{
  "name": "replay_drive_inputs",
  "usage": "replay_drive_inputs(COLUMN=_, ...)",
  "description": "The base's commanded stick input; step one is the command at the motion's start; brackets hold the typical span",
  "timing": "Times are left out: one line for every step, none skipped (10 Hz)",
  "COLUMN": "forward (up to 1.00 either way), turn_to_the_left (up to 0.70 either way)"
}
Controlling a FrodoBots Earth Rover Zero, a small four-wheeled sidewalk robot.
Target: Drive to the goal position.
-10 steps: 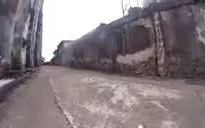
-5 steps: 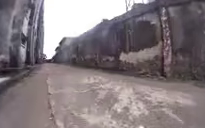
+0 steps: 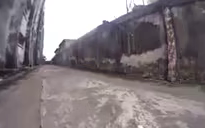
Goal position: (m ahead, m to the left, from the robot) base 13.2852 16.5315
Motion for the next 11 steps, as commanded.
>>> replay_drive_inputs(forward=0.50, turn_to_the_left=0.00)
replay_drive_inputs(forward=0.50, turn_to_the_left=0.00)
replay_drive_inputs(forward=0.50, turn_to_the_left=0.00)
replay_drive_inputs(forward=0.50, turn_to_the_left=0.00)
replay_drive_inputs(forward=0.50, turn_to_the_left=0.00)
replay_drive_inputs(forward=0.50, turn_to_the_left=0.00)
replay_drive_inputs(forward=0.50, turn_to_the_left=0.23)
replay_drive_inputs(forward=0.50, turn_to_the_left=0.50)
replay_drive_inputs(forward=0.50, turn_to_the_left=0.50)
replay_drive_inputs(forward=0.50, turn_to_the_left=0.47)
replay_drive_inputs(forward=0.50, turn_to_the_left=0.00)
